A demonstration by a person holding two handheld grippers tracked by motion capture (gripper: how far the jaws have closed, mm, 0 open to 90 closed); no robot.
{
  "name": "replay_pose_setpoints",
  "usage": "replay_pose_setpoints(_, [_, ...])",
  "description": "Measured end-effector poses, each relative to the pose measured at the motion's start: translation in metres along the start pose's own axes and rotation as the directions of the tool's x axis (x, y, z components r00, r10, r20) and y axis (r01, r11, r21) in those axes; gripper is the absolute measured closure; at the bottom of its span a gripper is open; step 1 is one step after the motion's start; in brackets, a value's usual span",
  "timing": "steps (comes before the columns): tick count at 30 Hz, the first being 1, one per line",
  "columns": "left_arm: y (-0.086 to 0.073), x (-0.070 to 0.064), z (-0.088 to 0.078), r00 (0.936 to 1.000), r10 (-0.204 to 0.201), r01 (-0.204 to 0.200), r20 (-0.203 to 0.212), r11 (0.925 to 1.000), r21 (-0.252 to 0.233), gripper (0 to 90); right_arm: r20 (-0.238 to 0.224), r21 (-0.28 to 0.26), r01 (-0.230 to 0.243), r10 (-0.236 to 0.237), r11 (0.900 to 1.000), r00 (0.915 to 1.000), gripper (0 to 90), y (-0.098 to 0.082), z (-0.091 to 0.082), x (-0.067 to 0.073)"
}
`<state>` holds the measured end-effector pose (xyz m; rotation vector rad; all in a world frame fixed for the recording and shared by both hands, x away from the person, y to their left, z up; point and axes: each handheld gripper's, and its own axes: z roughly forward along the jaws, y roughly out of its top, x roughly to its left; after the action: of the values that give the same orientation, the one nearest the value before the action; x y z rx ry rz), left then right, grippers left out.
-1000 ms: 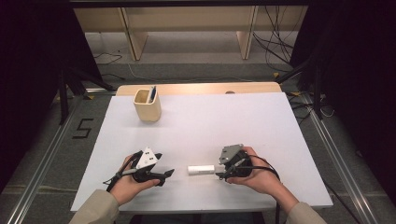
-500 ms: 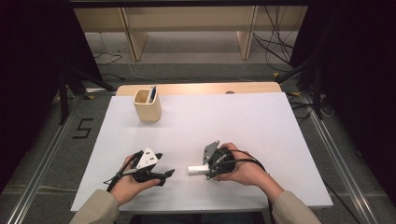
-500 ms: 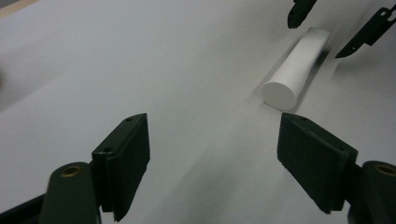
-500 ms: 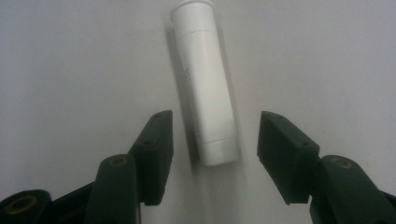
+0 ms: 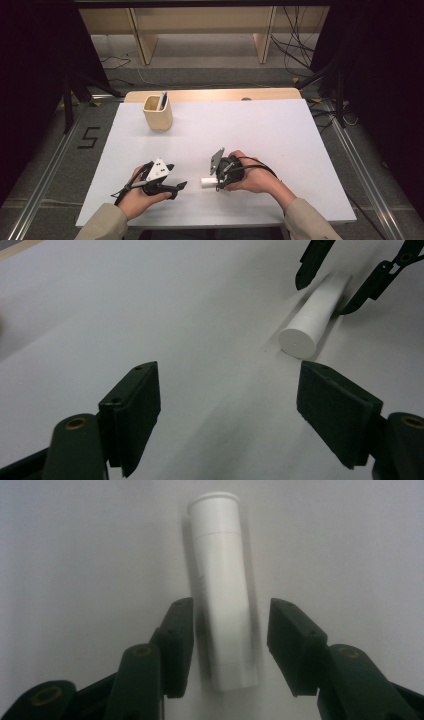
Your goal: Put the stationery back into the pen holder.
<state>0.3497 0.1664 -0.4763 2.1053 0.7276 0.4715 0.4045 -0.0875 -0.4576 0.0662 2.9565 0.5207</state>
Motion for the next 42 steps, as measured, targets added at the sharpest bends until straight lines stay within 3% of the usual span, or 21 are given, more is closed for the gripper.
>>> replay_pose_setpoints(16, [0.0003,-0.0008,0.0006,1.0000,-0.001,0.001,0.001,1.0000,-0.002,25.5,-0.022,0.016,0.019,-0.019,1.000,0.9996,59.3,0.0017,0.0043,-0.0025])
replay_pose_setpoints(18, [0.0002,-0.0009,0.0007,1.0000,0.000,0.000,0.001,1.0000,-0.001,25.5,-0.030,0.031,0.003,-0.002,1.000,0.9995,59.3,0.0020,0.0038,-0.0018])
replay_pose_setpoints(42, [0.0005,-0.0014,0.0012,1.0000,0.001,-0.001,0.000,1.0000,-0.004,25.5,-0.053,0.030,0.011,-0.010,0.999,0.9985,63.5,0.0037,0.0053,-0.0051])
